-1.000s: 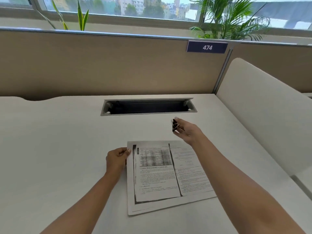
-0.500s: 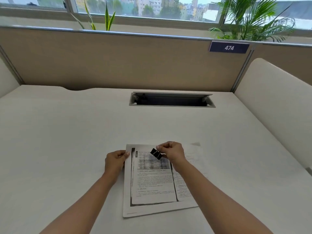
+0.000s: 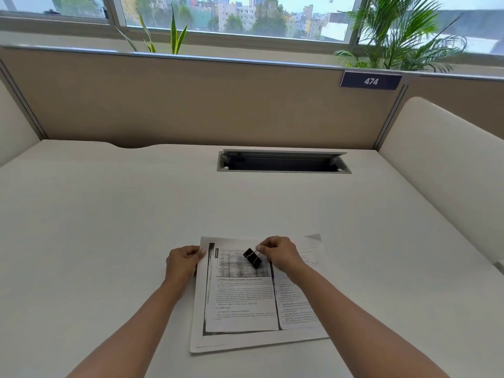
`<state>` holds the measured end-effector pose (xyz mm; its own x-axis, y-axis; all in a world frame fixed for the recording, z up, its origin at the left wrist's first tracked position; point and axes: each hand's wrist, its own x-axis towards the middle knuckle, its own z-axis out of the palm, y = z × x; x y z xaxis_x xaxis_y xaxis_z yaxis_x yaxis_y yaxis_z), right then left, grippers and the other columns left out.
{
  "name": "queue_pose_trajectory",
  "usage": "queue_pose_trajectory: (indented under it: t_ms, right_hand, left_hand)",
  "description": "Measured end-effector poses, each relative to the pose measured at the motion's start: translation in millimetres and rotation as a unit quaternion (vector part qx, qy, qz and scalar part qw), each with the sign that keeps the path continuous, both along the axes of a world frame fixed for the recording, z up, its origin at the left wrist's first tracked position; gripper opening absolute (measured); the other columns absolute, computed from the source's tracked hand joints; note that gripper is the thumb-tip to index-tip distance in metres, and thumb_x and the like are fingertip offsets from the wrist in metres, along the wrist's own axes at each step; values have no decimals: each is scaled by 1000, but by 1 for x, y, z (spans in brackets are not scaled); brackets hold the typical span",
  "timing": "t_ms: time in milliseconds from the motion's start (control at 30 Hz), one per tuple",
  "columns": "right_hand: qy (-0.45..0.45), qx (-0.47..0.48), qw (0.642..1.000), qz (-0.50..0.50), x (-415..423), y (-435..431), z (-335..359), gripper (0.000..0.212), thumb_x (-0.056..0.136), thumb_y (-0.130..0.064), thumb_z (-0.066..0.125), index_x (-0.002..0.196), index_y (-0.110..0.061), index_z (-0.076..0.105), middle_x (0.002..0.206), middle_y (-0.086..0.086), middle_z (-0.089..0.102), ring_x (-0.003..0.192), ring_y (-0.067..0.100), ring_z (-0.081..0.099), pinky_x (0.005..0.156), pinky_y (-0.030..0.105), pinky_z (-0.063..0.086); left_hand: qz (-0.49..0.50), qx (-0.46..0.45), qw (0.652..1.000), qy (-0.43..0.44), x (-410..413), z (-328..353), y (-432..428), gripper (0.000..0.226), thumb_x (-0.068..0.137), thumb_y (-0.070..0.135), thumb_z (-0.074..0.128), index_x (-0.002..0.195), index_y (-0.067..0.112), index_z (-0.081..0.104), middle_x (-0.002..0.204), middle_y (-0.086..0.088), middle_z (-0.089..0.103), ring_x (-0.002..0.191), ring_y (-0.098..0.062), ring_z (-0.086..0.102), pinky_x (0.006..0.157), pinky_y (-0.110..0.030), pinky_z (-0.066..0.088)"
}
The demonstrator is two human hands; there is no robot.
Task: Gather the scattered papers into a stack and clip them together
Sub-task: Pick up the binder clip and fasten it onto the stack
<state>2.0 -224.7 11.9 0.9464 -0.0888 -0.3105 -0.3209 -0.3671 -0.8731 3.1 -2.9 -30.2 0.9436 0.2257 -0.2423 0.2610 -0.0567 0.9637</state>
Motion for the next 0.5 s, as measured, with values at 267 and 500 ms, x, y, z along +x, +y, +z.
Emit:
queue_pose_trajectory:
  t_ms: [267,500]
  right_hand:
    - [97,205,974,-25,-3,8,9,24,92,-6,52,69,-9,47,76,7,56,68,16,57,62,20,52]
    - [135,299,942,-78,-11,12,10,15,89,-10,56,76,-2,57,73,12,59,70,20,61,72,26,54]
  left_hand:
    - [-4,-21,1000,-4,-4,0,4,8,83,8,65,90,7,69,76,-8,70,68,-24,65,66,-30,56]
    - [-16,-20,1000,-18,-3,0,8,6,83,8,65,88,7,69,74,-7,70,65,-21,65,61,-27,56]
